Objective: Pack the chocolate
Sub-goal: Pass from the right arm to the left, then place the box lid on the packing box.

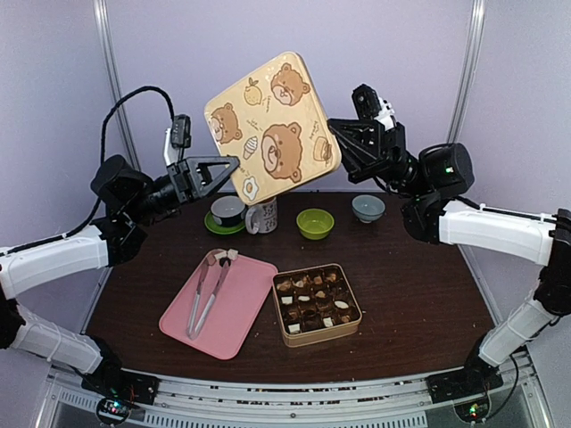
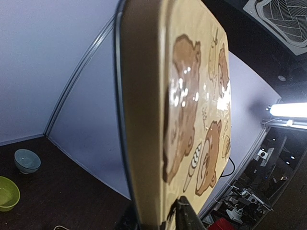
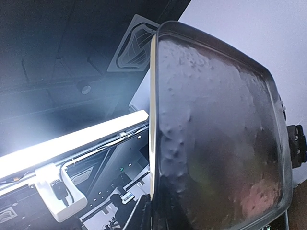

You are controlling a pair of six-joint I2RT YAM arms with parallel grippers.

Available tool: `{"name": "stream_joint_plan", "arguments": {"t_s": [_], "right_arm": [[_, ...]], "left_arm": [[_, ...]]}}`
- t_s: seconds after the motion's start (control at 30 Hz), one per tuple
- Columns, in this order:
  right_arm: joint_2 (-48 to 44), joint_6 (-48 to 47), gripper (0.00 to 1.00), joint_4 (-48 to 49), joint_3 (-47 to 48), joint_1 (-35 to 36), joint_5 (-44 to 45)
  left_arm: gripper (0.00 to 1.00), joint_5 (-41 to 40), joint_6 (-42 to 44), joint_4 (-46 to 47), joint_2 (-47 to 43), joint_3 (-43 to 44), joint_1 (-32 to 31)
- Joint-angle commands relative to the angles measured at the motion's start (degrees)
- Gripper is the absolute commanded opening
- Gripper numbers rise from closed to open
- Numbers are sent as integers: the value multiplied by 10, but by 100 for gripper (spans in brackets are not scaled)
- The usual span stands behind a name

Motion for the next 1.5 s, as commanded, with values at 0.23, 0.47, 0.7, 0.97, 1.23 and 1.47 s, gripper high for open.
{"name": "stream_joint_plan", "arguments": {"t_s": [0.23, 0.47, 0.7, 0.97, 1.23, 1.47], "right_arm": [[15, -9, 37, 69, -106, -69, -11], [31, -35, 40, 67, -116, -97, -60], [-9, -184, 38, -118, -192, -145, -56], [-67, -442, 32, -450, -220, -148, -27], [-72, -485, 21, -487, -279, -149, -22], [-80, -571, 18, -575, -312, -151, -13]], "left_arm": [[2, 10, -27, 40, 21, -9, -4], [0, 24, -43, 28, 49, -9, -4], [0, 21, -58, 24, 70, -35, -4], [0, -5, -89, 46, 108, -97, -27], [11, -25, -127, 144, 190, -134, -60], [26, -59, -163, 170, 241, -172, -78]]}}
